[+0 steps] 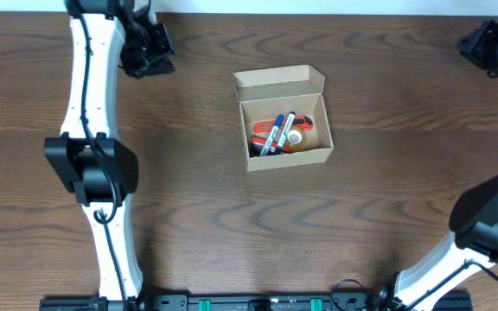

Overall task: Pack container
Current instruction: 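Withdraw the left gripper from the box and raise both arms, then move both grippers to the box lid flaps on either side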

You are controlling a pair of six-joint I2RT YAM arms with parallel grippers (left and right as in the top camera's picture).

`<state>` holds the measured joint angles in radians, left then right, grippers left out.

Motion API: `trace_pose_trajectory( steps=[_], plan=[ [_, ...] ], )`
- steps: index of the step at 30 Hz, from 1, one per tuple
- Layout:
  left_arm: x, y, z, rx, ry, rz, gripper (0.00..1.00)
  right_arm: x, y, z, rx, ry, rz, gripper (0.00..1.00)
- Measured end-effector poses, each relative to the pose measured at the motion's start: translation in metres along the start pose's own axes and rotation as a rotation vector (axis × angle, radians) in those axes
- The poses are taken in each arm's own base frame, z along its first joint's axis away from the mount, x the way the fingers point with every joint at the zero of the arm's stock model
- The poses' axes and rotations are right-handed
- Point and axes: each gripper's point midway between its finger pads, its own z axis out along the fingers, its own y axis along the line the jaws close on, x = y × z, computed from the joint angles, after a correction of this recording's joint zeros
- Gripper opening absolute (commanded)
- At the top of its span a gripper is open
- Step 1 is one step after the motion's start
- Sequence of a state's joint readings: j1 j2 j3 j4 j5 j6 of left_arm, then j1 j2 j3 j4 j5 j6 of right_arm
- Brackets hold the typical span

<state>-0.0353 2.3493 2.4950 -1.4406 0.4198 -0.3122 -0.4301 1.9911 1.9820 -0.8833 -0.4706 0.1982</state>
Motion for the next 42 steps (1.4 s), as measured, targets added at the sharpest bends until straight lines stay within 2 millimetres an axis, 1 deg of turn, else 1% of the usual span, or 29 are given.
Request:
trace_pose_trajectory(
  steps=[2,4,7,10,13,15,17,21,26,30,33,38,42],
  plan=[
    [0.004,-0.002,0.012,0.023,0.03,-0.012,0.06,0.006,-0.001,0.014,-0.033,0.033,0.04,0.02],
    [0.009,-0.005,0.02,0.045,0.061,-0.029,0.06,0.016,0.0,0.038,-0.107,0.087,0.085,0.02],
    [0.013,-0.009,0.024,0.068,0.084,-0.044,0.06,0.033,0.001,0.07,-0.2,0.162,0.159,0.01],
    [0.015,-0.012,0.024,0.085,0.094,-0.055,0.06,0.061,0.006,0.106,-0.307,0.278,0.261,0.01],
    [0.016,-0.014,0.024,0.099,0.103,-0.063,0.06,0.087,0.015,0.131,-0.366,0.377,0.328,0.01],
    [0.018,-0.014,0.023,0.1,0.113,-0.069,0.06,0.101,0.026,0.14,-0.391,0.423,0.344,0.02],
    [0.021,-0.014,0.023,0.101,0.127,-0.076,0.06,0.11,0.041,0.144,-0.411,0.457,0.343,0.02],
    [0.027,-0.018,0.026,0.131,0.164,-0.089,0.06,0.123,0.07,0.148,-0.449,0.504,0.339,0.02],
    [0.032,-0.024,0.044,0.189,0.237,-0.113,0.06,0.132,0.091,0.146,-0.496,0.545,0.342,0.01],
    [0.038,-0.025,0.062,0.207,0.294,-0.13,0.06,0.134,0.1,0.143,-0.534,0.566,0.347,0.01],
    [0.043,-0.029,0.069,0.214,0.32,-0.129,0.06,0.136,0.101,0.141,-0.538,0.58,0.361,0.01],
    [0.048,-0.041,0.07,0.262,0.346,-0.124,0.06,0.138,0.102,0.139,-0.54,0.592,0.374,0.01],
    [0.048,-0.045,0.068,0.288,0.353,-0.126,0.06,0.14,0.102,0.138,-0.536,0.604,0.385,0.01]
  ],
)
